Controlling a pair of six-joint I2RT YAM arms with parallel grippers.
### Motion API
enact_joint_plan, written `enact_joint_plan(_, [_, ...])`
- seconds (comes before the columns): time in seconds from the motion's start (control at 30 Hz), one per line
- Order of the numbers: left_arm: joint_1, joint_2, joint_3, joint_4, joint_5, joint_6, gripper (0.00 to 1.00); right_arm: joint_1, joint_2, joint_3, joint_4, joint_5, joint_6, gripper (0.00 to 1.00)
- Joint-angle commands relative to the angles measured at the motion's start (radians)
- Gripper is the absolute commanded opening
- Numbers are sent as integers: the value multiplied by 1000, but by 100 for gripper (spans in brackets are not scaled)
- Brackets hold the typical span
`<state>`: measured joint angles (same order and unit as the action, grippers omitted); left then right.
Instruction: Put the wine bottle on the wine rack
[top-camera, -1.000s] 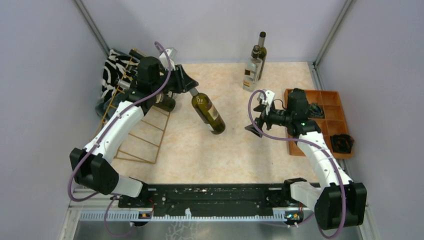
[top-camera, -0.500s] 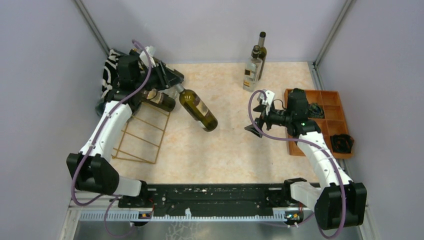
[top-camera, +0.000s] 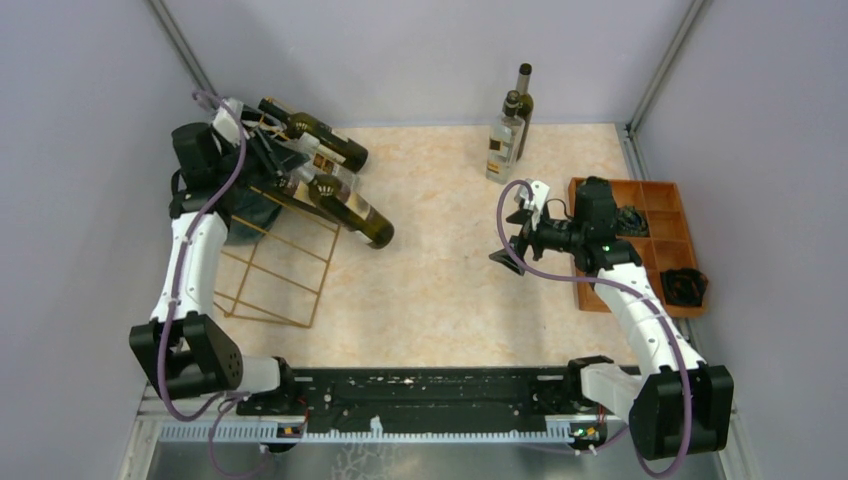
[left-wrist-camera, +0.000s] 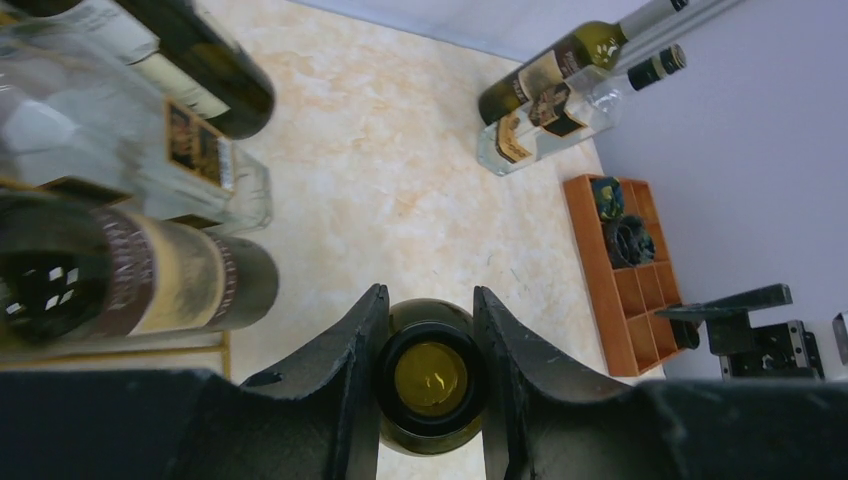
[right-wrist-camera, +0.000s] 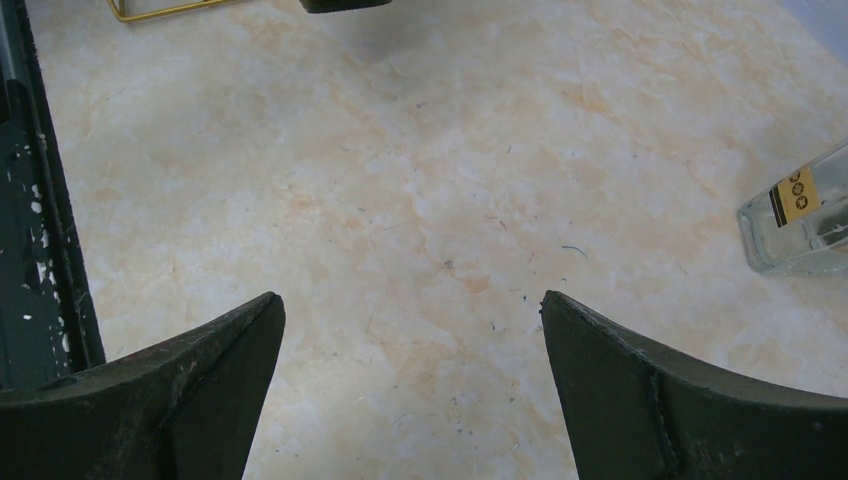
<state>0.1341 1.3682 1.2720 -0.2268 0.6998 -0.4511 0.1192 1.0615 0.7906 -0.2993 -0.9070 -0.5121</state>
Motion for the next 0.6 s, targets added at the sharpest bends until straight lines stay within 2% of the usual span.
enact_joint_plan(0.0, [83, -81, -31, 50, 77, -27, 0, -3, -18, 1, 40, -31, 4, 98])
enact_joint_plan(0.57, [126, -176, -71, -10, -210, 105, 0, -4, -2, 2, 35, -46, 8, 98])
